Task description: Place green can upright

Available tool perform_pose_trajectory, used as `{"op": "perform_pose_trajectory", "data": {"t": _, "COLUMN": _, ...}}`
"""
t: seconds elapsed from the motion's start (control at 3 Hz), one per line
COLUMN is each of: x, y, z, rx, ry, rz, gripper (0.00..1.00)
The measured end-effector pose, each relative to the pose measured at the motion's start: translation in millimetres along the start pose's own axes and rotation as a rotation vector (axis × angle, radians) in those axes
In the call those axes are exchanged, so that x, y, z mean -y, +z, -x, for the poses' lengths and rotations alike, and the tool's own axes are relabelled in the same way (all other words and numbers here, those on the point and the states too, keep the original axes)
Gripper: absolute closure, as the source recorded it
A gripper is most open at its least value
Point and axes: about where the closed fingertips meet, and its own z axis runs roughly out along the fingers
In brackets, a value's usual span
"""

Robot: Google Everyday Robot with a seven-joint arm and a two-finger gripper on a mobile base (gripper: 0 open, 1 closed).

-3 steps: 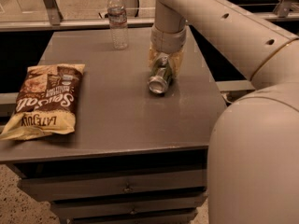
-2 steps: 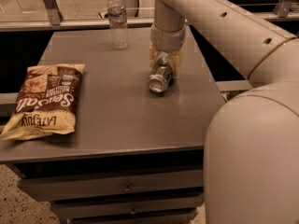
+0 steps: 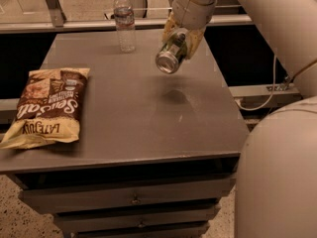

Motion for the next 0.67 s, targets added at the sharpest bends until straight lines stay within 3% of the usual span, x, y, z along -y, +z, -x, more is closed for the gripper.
{"op": "perform_pose_trajectory", "data": {"t": 0.33, "x": 3, "y": 9, "z": 0, "rx": -0.001, "ry": -0.01, "rz": 0.01, "gripper": 1.0}}
{"op": "perform_pose_trajectory", "data": {"t": 0.67, "x": -6, "y": -4, "z": 13, "rx": -0.032, "ry": -0.132, "rz": -0.099, "gripper": 1.0}}
